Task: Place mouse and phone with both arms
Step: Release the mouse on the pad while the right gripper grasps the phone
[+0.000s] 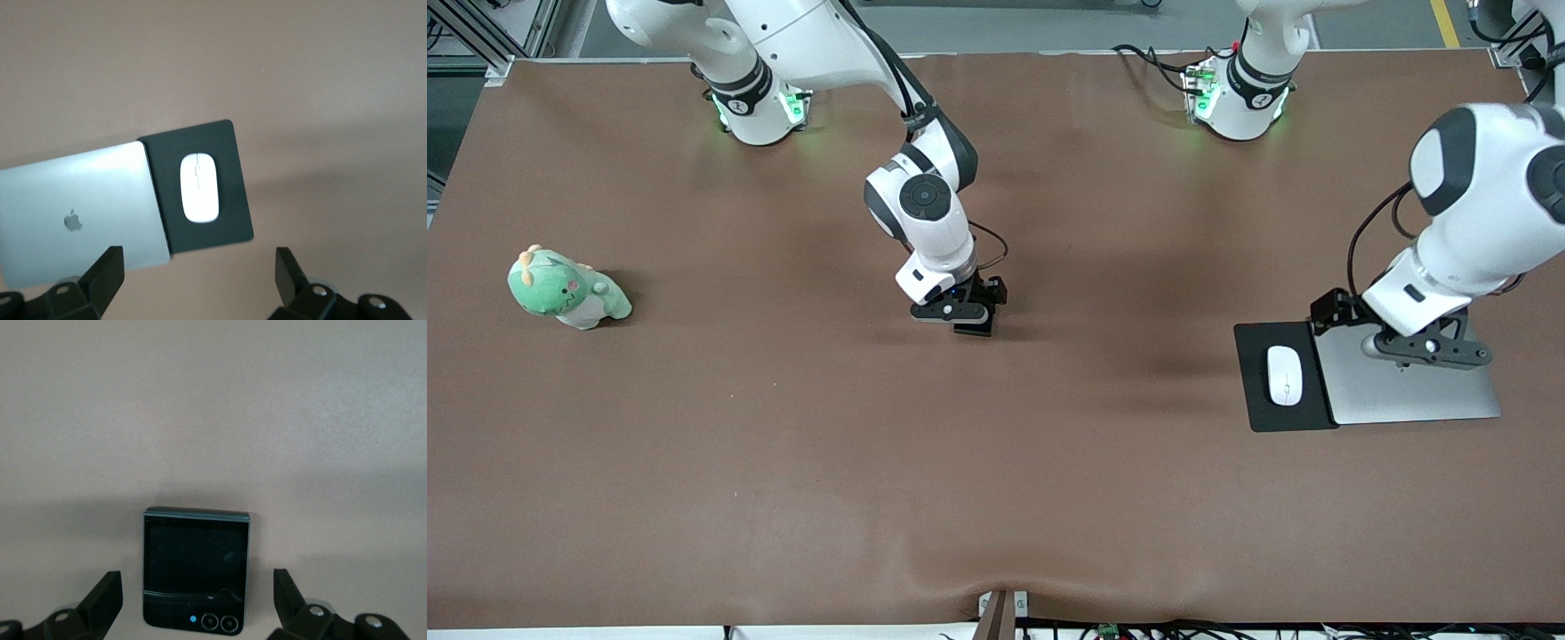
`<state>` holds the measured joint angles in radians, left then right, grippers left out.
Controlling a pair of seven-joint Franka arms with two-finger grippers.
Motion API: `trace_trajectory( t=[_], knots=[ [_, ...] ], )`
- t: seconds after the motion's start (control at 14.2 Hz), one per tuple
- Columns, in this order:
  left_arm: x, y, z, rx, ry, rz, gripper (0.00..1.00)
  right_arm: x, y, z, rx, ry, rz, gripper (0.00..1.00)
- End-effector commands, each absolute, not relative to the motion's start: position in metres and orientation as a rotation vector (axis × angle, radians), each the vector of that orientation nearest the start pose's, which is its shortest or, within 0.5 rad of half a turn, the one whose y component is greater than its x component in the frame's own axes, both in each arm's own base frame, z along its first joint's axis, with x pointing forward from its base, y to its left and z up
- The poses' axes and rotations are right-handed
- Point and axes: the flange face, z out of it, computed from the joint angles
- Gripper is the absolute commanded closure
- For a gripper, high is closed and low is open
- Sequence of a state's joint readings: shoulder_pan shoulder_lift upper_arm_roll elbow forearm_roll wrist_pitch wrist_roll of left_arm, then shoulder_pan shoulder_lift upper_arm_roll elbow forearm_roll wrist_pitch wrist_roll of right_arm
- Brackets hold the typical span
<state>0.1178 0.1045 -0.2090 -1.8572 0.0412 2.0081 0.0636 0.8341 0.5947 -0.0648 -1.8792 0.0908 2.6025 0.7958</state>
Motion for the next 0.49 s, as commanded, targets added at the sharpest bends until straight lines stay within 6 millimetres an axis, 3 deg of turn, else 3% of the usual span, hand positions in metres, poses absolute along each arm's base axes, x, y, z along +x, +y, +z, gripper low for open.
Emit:
trace_trajectory(
  t=[0.0, 0.28, 0.42],
  knots=[
    [0.588, -0.053, 0.514, -3.150, 0.269, -0.020, 0.00, 0.464, 0.458, 0.197, -3.039, 0.170, -0.147, 0.00],
    [0.571, -0.065, 0.562, -3.137, 0.293, -0.080, 0.00, 0.457, 0.465, 0.186, -3.059, 0.170, -0.156, 0.00],
    [0.563, -0.072, 0.566, -3.134, 0.305, -0.043, 0.00, 0.456, 0.469, 0.181, -3.060, 0.183, -0.157, 0.00]
  ],
)
